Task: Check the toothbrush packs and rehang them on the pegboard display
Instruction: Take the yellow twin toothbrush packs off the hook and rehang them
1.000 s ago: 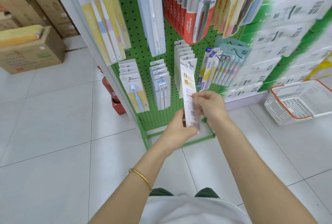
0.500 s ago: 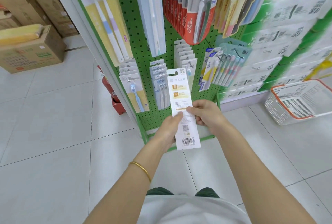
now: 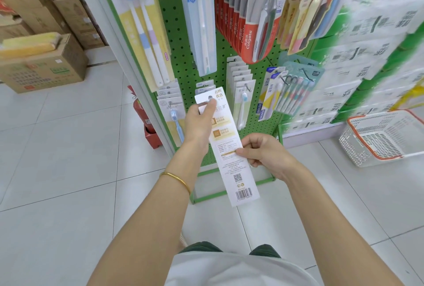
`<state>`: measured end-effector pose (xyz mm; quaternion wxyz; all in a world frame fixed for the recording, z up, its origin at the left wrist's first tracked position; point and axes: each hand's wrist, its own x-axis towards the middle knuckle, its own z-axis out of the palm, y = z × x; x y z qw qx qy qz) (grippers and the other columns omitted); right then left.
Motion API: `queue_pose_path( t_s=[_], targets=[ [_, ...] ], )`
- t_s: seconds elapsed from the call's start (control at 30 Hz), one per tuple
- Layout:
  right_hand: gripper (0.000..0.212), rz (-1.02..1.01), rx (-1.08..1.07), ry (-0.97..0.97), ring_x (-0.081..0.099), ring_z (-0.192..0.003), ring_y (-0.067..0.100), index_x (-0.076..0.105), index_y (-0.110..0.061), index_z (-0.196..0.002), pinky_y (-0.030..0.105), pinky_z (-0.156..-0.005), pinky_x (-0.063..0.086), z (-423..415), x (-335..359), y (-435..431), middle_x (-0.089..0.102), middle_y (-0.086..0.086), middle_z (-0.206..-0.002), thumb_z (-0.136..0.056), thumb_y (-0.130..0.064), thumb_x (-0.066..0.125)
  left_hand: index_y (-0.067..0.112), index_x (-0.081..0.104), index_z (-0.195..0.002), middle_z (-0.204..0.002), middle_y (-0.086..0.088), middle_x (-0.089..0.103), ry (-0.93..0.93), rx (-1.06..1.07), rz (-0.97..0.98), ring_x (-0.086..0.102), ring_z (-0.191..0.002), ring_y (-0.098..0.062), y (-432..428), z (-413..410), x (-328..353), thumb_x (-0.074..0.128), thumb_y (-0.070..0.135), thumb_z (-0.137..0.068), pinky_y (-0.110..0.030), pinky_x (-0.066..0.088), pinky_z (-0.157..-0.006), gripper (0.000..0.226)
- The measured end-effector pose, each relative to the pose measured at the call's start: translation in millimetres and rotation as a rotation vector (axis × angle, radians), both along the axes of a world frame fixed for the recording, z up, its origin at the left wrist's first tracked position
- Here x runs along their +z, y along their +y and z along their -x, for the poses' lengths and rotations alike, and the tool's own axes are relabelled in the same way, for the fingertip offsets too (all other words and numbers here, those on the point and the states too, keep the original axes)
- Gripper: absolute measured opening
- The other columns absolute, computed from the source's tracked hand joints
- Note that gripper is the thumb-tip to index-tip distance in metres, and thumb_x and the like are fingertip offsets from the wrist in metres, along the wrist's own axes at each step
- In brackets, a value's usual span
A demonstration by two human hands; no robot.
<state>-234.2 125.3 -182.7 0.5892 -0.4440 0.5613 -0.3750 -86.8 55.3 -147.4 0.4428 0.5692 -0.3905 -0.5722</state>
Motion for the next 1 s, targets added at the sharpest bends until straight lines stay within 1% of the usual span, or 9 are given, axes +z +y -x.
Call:
queue_pose_path(
  t_s=[0.17, 0.37, 0.47, 0.6, 0.7, 0.77, 0.83, 0.93, 1.0],
  targets=[
    [0.007, 0.036, 0.041, -0.140, 0.067, -0.079, 0.015, 0.062, -0.008, -0.086, 0.029, -0.074, 0.053, -5, 4, -6, 0.072, 0.000, -0.084, -0.083, -0.011, 0.067, 0.012, 0.057, -0.115, -0.093, -0.003, 0.067, 0.221, -0.019, -0.042, 0.065, -0.084, -0.023, -5, -11, 12, 0.056, 0.033, -0.095, -0.040, 0.056, -0.074, 0.029],
    [0.087, -0.034, 0.306, -0.367, 0.061, -0.110, 0.028, 0.053, -0.004, -0.128, 0.039, -0.095, 0.049, -26, 16, -17, 0.065, 0.012, -0.118, -0.060, -0.050, 0.083, 0.004, 0.052, -0.110, -0.084, -0.008, 0.060, 0.389, -0.159, 0.060, 0.059, -0.071, -0.019, -6, -32, 36, 0.051, 0.033, -0.097, -0.028, 0.052, -0.061, 0.031],
    [0.080, 0.021, 0.319, -0.390, 0.063, -0.107, 0.031, 0.056, -0.004, -0.121, 0.041, -0.095, 0.050, -42, 32, -23, 0.068, 0.011, -0.110, -0.059, -0.046, 0.085, 0.005, 0.056, -0.097, -0.083, -0.008, 0.062, 0.347, -0.162, 0.145, 0.062, -0.074, -0.018, -6, -40, 55, 0.047, 0.030, -0.099, -0.028, 0.055, -0.071, 0.027],
    [0.056, 0.208, 0.122, -0.059, 0.064, -0.102, 0.025, 0.053, -0.016, -0.114, 0.039, -0.089, 0.052, -65, 64, -36, 0.061, 0.004, -0.109, -0.068, -0.033, 0.080, 0.012, 0.054, -0.107, -0.105, -0.008, 0.065, 0.103, -0.010, 0.274, 0.064, -0.099, -0.020, -5, -53, 83, 0.045, 0.040, -0.099, -0.031, 0.052, -0.085, 0.031],
    [0.057, 0.353, -0.062, 0.230, 0.055, -0.096, 0.008, 0.046, -0.023, -0.113, 0.018, -0.078, 0.045, -84, 93, -46, 0.053, -0.008, -0.106, -0.069, -0.036, 0.081, 0.016, 0.057, -0.115, -0.115, -0.011, 0.065, 0.050, 0.012, 0.417, 0.064, -0.106, -0.023, -2, -63, 108, 0.041, 0.055, -0.092, -0.039, 0.051, -0.093, 0.048],
    [0.062, 0.452, -0.155, 0.290, 0.048, -0.091, -0.004, 0.041, -0.022, -0.114, 0.007, -0.069, 0.039, -96, 109, -50, 0.048, -0.015, -0.102, -0.069, -0.036, 0.082, 0.021, 0.057, -0.103, -0.106, -0.007, 0.066, -0.053, 0.008, 0.534, 0.064, -0.098, -0.019, 0, -69, 122, 0.049, 0.046, -0.092, -0.041, 0.052, -0.091, 0.029],
    [0.065, 0.539, -0.244, 0.333, 0.047, -0.088, -0.003, 0.039, -0.021, -0.114, 0.007, -0.066, 0.037, -108, 118, -54, 0.045, -0.014, -0.100, -0.068, -0.037, 0.082, 0.028, 0.055, -0.093, -0.095, 0.001, 0.064, -0.112, 0.018, 0.624, 0.062, -0.088, -0.011, -1, -73, 133, 0.057, 0.027, -0.095, -0.041, 0.051, -0.089, 0.002],
    [0.068, 0.633, -0.360, 0.395, 0.047, -0.091, 0.008, 0.039, -0.016, -0.117, 0.016, -0.064, 0.034, -122, 128, -61, 0.045, -0.006, -0.108, -0.069, -0.040, 0.081, 0.026, 0.058, -0.092, -0.099, -0.018, 0.065, -0.152, 0.012, 0.708, 0.062, -0.086, -0.025, -8, -82, 150, 0.059, 0.028, -0.092, -0.050, 0.051, -0.084, 0.002],
    [0.068, 0.678, -0.394, 0.435, 0.042, -0.092, 0.006, 0.039, -0.014, -0.118, 0.018, -0.065, 0.030, -130, 135, -66, 0.042, -0.006, -0.110, -0.070, -0.041, 0.080, 0.020, 0.059, -0.097, -0.105, -0.021, 0.064, -0.158, 0.046, 0.733, 0.061, -0.085, -0.025, -13, -86, 161, 0.059, 0.026, -0.093, -0.045, 0.052, -0.079, 0.008]
  ],
)
